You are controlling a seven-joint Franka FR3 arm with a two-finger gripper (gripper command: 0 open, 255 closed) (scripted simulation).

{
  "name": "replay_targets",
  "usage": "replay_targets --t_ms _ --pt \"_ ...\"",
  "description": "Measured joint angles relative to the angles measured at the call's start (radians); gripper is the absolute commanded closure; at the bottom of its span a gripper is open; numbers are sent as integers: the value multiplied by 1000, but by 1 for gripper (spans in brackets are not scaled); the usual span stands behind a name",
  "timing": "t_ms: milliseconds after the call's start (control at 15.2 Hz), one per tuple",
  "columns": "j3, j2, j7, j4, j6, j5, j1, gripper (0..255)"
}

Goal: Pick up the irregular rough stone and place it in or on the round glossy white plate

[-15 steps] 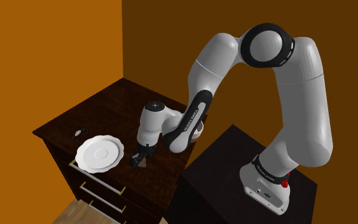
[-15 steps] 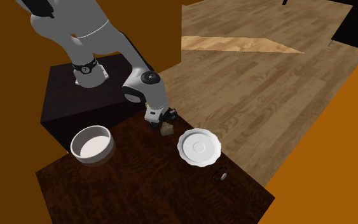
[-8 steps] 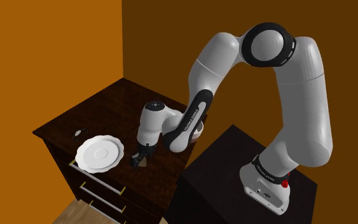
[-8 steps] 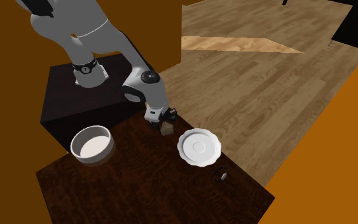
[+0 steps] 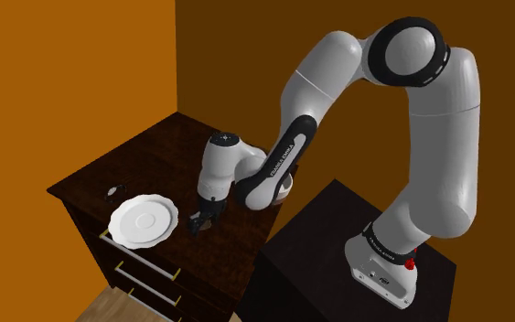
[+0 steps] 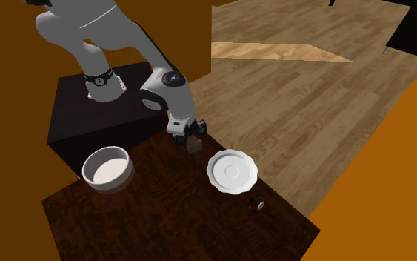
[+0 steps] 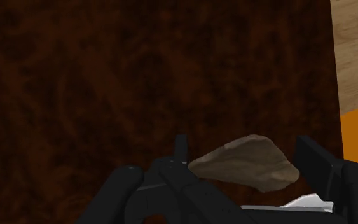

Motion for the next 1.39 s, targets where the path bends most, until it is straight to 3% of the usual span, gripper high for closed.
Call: replay_targets --t_ms 594,1188,1254,1320,1386 --pt "97 -89 -41 -16 -82 68 -74 255" --pt "58 120 -52 400 -294 68 51 255" --pt "58 120 -52 401 -295 68 51 0" --pt "58 120 -52 400 -294 67 51 0" --pt "17 121 0 411 -300 60 96 0"
